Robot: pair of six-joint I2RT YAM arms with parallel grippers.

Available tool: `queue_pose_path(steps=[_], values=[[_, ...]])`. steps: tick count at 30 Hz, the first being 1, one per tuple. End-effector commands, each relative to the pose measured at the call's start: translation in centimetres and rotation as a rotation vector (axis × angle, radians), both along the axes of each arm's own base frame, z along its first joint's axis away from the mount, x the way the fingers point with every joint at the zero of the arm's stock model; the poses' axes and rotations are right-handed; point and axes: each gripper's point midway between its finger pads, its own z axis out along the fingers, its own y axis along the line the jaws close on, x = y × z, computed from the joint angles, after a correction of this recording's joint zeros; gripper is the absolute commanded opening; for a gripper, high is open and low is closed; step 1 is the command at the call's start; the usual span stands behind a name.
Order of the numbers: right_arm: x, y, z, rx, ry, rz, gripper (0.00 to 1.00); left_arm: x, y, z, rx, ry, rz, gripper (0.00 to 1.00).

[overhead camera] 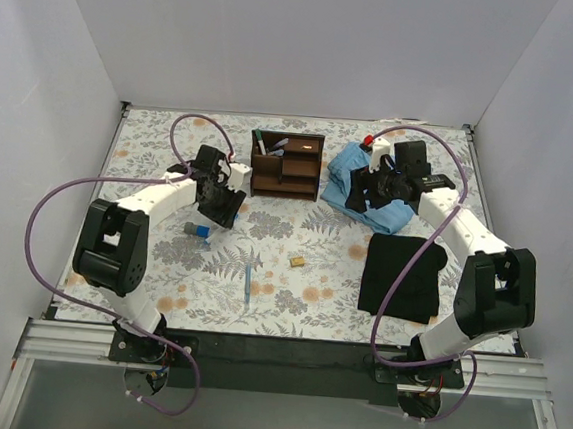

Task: Sort the stationery into containers
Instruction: Pick up the pen from the center of the board, then place the pen in the storage box.

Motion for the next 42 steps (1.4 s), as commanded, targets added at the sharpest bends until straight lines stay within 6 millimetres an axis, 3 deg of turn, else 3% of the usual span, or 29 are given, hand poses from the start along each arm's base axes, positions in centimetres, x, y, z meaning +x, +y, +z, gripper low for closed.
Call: queue_pose_path(steps=[1, 13, 14, 15, 18, 19, 22, 23, 26, 27, 30, 34, 35, 36, 39, 41, 42], values=[[0.3, 0.2, 1.8, 0.035, -0.05, 0.001, 0.73, 2.1, -0.3, 0.3, -0.002, -0.052, 0.027, 0.45], [0.5, 0.1, 1.0, 0.02, -0.035, -0.009, 0.73, 4.7, -0.9, -2.2, 0.0, -0.038, 0.087, 0.33], [0.5, 0.1, 0.9, 0.021, -0.032, -0.008, 0.73, 4.8, -0.9, -2.6, 0.002, -0.029, 0.088, 0.29], [0.6, 0.1, 0.9, 0.022, -0.031, -0.008, 0.73, 4.9, -1.0, -2.7, -0.001, -0.027, 0.084, 0.19], [0.9, 0.1, 0.7, 0.015, -0.033, -0.006, 0.73, 4.4, -1.0, -3.1, -0.001, -0.004, 0.072, 0.0], [0.9, 0.1, 0.7, 0.014, -0.032, -0.006, 0.73, 4.2, -1.1, -3.0, -0.005, -0.001, 0.07, 0.0], [1.5, 0.1, 1.0, 0.006, -0.044, -0.012, 0.73, 3.6, -1.5, -0.3, -0.051, -0.02, 0.049, 0.0], [1.6, 0.0, 1.1, -0.002, -0.052, -0.013, 0.72, 3.8, -1.7, 2.7, -0.084, -0.086, 0.042, 0.0], [1.9, -0.2, 1.5, -0.012, -0.063, -0.015, 0.72, 4.0, -2.2, 7.8, -0.149, -0.192, 0.008, 0.0], [1.9, -0.2, 1.4, -0.015, -0.061, -0.017, 0.73, 3.9, -2.3, 10.5, -0.174, -0.256, -0.006, 0.0], [1.9, -0.2, 1.3, -0.018, -0.061, -0.015, 0.72, 5.4, -3.5, 16.9, -0.259, -0.415, -0.034, 0.0], [2.1, -0.4, 1.1, -0.025, -0.059, -0.021, 0.72, 7.7, -5.4, 24.0, -0.431, -0.647, -0.032, 0.0], [2.2, -0.4, 1.1, -0.028, -0.059, -0.025, 0.72, 7.9, -5.8, 23.9, -0.459, -0.674, -0.032, 0.0], [2.2, -0.4, 1.1, -0.031, -0.057, -0.025, 0.72, 9.0, -6.3, 26.3, -0.515, -0.784, -0.048, 0.0], [2.4, -0.6, 1.0, -0.041, -0.062, -0.03, 0.72, 11.1, -7.2, 28.5, -0.628, -0.881, 0.0, 0.0], [2.4, -0.6, 1.0, -0.045, -0.064, -0.031, 0.71, 12.6, -7.7, 28.0, -0.671, -0.885, 0.025, 0.0], [2.4, -0.7, 0.9, -0.047, -0.063, -0.031, 0.71, 13.3, -7.8, 29.1, -0.708, -0.953, 0.034, 0.0]])
